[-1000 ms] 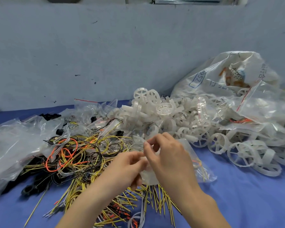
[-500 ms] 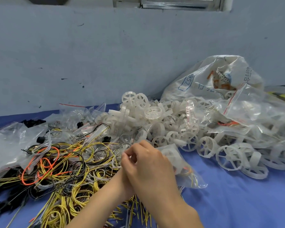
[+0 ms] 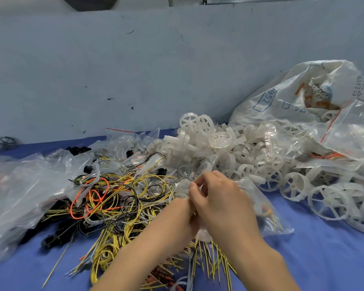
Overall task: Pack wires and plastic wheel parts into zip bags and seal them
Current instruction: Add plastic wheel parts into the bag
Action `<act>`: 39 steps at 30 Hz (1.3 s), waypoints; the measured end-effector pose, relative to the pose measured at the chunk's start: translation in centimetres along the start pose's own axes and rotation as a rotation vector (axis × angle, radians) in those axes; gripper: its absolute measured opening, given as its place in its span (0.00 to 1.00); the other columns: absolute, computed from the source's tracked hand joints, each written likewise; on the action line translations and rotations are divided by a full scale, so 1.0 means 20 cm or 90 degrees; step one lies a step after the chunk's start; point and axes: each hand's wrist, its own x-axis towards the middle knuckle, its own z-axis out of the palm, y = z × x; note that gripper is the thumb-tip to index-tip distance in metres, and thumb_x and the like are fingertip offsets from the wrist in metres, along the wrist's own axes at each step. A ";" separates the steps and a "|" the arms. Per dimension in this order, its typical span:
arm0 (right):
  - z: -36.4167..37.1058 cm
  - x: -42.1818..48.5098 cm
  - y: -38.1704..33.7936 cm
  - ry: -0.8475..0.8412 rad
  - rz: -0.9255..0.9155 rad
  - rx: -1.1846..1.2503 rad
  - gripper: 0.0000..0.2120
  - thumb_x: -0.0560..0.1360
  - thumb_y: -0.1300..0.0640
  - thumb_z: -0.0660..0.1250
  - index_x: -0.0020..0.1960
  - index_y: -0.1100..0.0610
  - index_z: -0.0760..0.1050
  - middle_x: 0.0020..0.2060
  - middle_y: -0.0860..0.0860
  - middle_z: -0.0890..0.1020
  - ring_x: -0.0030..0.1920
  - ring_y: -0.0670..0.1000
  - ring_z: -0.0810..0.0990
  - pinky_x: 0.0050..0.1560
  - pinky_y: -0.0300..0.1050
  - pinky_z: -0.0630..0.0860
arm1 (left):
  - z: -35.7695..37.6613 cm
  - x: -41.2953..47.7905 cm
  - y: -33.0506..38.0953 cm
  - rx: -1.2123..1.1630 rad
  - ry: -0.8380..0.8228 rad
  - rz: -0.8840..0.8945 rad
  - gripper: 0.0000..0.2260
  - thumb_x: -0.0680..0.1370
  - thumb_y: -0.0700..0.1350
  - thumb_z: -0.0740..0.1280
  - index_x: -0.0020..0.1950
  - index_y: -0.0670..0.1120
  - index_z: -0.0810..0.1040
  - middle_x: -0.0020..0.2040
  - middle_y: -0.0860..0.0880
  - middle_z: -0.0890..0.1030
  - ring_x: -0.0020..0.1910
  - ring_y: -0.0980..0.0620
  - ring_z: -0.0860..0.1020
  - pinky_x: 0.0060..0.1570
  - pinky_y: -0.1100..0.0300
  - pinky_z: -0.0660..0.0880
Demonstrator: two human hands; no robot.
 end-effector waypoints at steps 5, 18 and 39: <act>0.04 0.02 -0.03 0.007 0.006 0.017 0.10 0.80 0.44 0.59 0.44 0.48 0.72 0.43 0.45 0.77 0.44 0.52 0.78 0.41 0.49 0.72 | -0.14 -0.14 -0.24 -0.095 0.202 -0.039 0.08 0.82 0.49 0.62 0.51 0.56 0.81 0.36 0.54 0.82 0.29 0.58 0.77 0.30 0.68 0.71; 0.11 -0.01 -0.08 -0.035 -0.014 -0.006 0.10 0.80 0.43 0.57 0.47 0.47 0.72 0.45 0.45 0.78 0.47 0.53 0.79 0.46 0.50 0.75 | -0.07 -0.28 -0.24 -0.399 0.071 -0.160 0.10 0.82 0.44 0.60 0.60 0.55 0.75 0.35 0.47 0.80 0.27 0.45 0.79 0.21 0.59 0.73; 0.05 0.06 -0.03 -0.163 0.023 -0.117 0.10 0.80 0.50 0.58 0.54 0.51 0.75 0.48 0.51 0.82 0.50 0.58 0.80 0.46 0.49 0.76 | -0.07 -0.22 -0.14 -0.217 0.020 -0.044 0.10 0.81 0.53 0.61 0.47 0.50 0.79 0.33 0.50 0.83 0.25 0.51 0.78 0.25 0.69 0.69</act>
